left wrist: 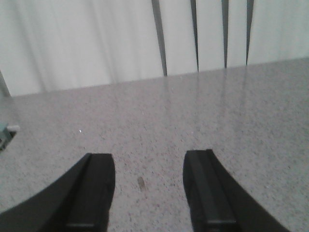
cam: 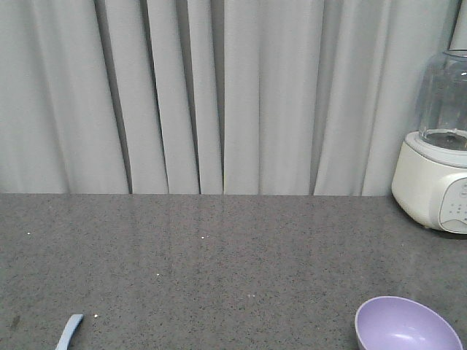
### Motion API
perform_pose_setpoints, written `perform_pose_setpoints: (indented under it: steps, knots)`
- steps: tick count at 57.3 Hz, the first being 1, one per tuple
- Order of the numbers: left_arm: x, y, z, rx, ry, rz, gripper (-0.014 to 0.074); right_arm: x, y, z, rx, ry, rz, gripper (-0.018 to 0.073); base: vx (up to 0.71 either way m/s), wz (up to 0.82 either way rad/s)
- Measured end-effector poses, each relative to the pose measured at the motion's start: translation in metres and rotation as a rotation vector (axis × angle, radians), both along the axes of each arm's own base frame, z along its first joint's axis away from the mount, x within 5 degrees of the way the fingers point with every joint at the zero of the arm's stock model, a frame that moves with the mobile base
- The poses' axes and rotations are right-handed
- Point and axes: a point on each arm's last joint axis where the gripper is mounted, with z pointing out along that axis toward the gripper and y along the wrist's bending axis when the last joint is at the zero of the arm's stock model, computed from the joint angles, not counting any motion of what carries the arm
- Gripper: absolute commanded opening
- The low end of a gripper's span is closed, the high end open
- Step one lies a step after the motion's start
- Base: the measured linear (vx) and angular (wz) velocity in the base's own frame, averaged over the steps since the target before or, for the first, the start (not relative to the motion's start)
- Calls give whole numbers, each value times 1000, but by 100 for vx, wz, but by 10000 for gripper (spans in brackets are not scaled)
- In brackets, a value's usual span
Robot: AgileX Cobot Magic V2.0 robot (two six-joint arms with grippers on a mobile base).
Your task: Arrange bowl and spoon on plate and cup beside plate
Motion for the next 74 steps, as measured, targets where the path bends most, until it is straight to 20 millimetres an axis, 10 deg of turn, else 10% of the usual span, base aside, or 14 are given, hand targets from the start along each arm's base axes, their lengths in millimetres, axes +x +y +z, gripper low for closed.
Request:
perform_pose_setpoints:
  steps: [31, 50, 74]
  knots:
    - [111, -28, 56, -101, 319, -189, 433, 0, 0, 0, 0, -2, 0, 445, 0, 0]
    - [172, -58, -21, -145, 722, -198, 433, 0, 0, 0, 0, -3, 0, 445, 0, 0]
    - [198, -56, -81, -93, 919, -104, 433, 0, 0, 0, 0, -2, 0, 445, 0, 0]
